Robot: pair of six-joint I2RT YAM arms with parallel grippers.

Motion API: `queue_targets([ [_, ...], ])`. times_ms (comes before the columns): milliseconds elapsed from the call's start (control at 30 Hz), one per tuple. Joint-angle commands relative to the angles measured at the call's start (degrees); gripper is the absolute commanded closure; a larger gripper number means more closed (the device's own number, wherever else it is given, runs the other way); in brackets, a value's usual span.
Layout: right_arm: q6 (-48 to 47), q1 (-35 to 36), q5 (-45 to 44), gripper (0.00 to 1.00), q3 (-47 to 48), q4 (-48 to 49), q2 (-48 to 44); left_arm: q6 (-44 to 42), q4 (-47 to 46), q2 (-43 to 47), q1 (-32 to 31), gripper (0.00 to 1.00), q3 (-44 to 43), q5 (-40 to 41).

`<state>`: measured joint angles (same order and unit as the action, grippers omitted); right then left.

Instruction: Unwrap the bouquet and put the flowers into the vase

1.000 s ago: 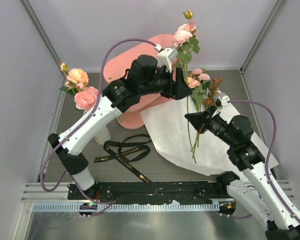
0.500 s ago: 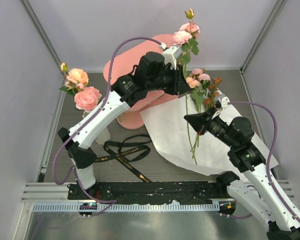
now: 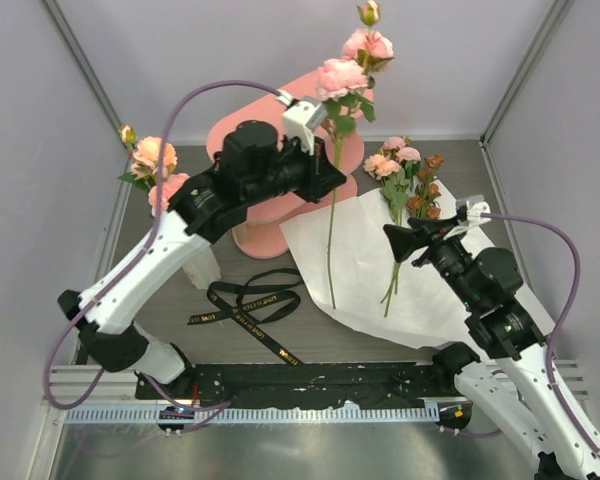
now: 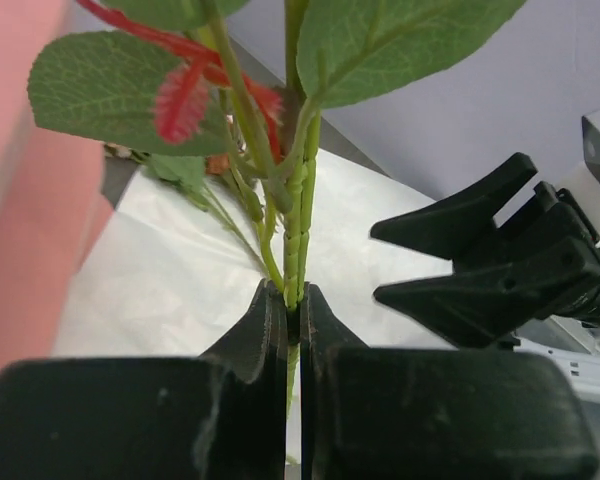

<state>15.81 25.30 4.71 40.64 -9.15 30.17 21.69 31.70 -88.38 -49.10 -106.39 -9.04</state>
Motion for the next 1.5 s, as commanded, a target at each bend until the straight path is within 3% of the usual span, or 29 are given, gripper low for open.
queue_targets([
  [0,0.36,0.19,-12.53,0.31,1.81,1.15,-4.24,-9.55,0.81,11.55,0.23,1.0,0.92,12.45],
  [133,0.62,0.19,-13.06,0.31,1.02,1.15,-4.07,-15.17,4.5,18.93,0.23,1.0,2.24,20.45],
  [333,1.5,0.19,-11.21,0.32,0.4,1.85,-1.79,-19.93,10.56,26.84,0.23,1.0,-2.5,33.46],
  [533,1.33,0.19,-10.78,0.32,0.14,2.82,-0.65,-27.22,16.28,29.49,0.23,1.0,-8.83,45.83],
  [767,1.59,0.19,-9.72,0.32,0.23,3.17,0.33,-30.92,15.84,30.29,0.23,1.0,-12.87,56.3],
  [967,1.68,0.19,-9.81,0.32,0.14,3.08,0.32,-30.3,17.78,29.4,0.23,1.0,-16.75,56.32],
  [1467,1.41,0.19,-9.9,0.32,-0.3,2.82,0.15,-28.9,2.49,33.01,0.23,1.0,-2.07,57.46],
])
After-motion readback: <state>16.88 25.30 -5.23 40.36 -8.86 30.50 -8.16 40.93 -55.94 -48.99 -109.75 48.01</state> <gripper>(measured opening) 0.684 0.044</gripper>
